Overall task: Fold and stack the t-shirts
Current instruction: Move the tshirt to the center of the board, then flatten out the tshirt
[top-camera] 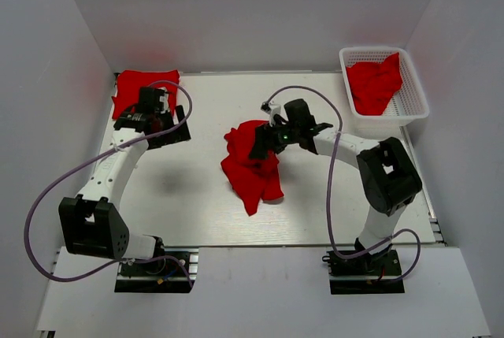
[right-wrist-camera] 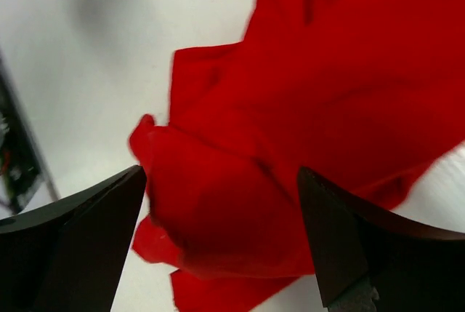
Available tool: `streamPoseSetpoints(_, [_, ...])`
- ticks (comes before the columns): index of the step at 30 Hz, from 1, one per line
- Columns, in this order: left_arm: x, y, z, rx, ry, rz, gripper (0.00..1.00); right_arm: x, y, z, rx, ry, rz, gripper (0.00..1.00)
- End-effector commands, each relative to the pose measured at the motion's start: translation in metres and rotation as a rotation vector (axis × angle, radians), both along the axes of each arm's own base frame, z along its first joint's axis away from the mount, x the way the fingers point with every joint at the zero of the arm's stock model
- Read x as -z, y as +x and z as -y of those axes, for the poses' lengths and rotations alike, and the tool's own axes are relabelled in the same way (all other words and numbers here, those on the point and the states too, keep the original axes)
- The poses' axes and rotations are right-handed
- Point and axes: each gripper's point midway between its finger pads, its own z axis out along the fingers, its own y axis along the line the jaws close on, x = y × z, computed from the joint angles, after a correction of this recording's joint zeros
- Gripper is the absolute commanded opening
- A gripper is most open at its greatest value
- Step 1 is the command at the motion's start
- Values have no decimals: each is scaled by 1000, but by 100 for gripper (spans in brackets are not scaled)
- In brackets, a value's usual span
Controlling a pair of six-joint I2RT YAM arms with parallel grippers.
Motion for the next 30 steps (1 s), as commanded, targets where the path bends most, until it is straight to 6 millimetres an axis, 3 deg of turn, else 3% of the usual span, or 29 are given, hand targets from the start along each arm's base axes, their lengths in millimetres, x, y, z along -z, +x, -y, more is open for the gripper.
streamPoseSetpoints(1, [-3, -3, 7, 20, -44, 6, 100, -26, 34, 14, 133, -72, 166, 90])
streamPoseSetpoints(5, [-12, -7, 19, 87, -94, 33, 100, -81, 54, 32, 271, -107, 261, 90])
streamPoseSetpoints(7, [-10, -11, 28, 120, -138, 41, 100, -94, 56, 39, 314, -118, 270, 90])
streamPoseSetpoints(11, [-24, -9, 32, 138, -160, 111, 100, -130, 67, 82, 567, -173, 352, 90])
streamPoseSetpoints(13, [-32, -9, 36, 161, -172, 131, 100, -143, 61, 104, 661, -196, 363, 90])
streamPoseSetpoints(16, [-33, -11, 41, 180, -195, 128, 100, -152, 48, 124, 719, -215, 372, 90])
streamPoseSetpoints(22, [-42, -9, 59, 287, -233, 178, 100, -153, 26, 134, 693, -211, 367, 90])
streamPoseSetpoints(24, [-46, -11, 74, 378, -289, 212, 100, -148, 23, 135, 687, -218, 371, 90])
streamPoseSetpoints(30, [-26, -19, 93, 437, -383, 195, 100, -144, 20, 138, 686, -230, 369, 90])
